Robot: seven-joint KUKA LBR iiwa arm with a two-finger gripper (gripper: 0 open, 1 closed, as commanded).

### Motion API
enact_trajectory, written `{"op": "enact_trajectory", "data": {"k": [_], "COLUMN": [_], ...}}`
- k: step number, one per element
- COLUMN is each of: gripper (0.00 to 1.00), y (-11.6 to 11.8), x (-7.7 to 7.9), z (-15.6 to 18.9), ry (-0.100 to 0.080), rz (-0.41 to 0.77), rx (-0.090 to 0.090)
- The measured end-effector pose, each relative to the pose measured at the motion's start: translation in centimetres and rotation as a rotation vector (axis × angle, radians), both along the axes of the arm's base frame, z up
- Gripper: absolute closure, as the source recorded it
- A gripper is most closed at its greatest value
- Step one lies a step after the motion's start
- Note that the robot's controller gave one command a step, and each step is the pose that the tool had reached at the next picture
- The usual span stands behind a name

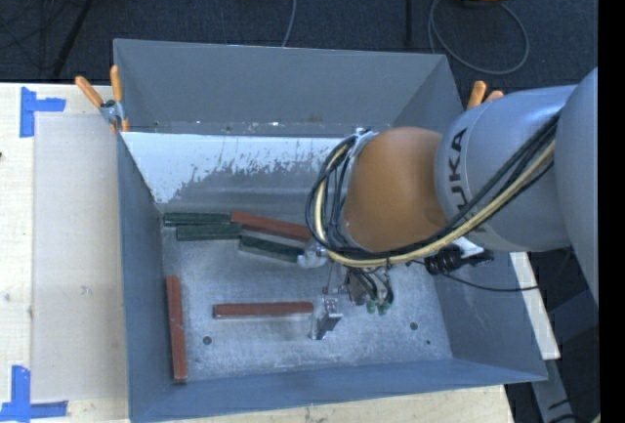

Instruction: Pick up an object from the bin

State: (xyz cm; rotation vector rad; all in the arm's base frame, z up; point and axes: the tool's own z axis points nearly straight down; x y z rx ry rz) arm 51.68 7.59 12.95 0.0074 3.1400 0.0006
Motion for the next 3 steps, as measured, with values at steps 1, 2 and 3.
{"op": "enact_trajectory", "data": {"k": [1, 2, 3], "gripper": [1.00, 1.00, 1.00], "y": [1.6, 1.6, 6.2], "x": [0.8, 0.8, 3.2], "z": [-5.3, -5.3, 11.4], "ry": [-0.013, -0.013, -0.004], "rz": [0.222, 0.221, 0.213], "rx": [0.002, 0.002, 0.000]}}
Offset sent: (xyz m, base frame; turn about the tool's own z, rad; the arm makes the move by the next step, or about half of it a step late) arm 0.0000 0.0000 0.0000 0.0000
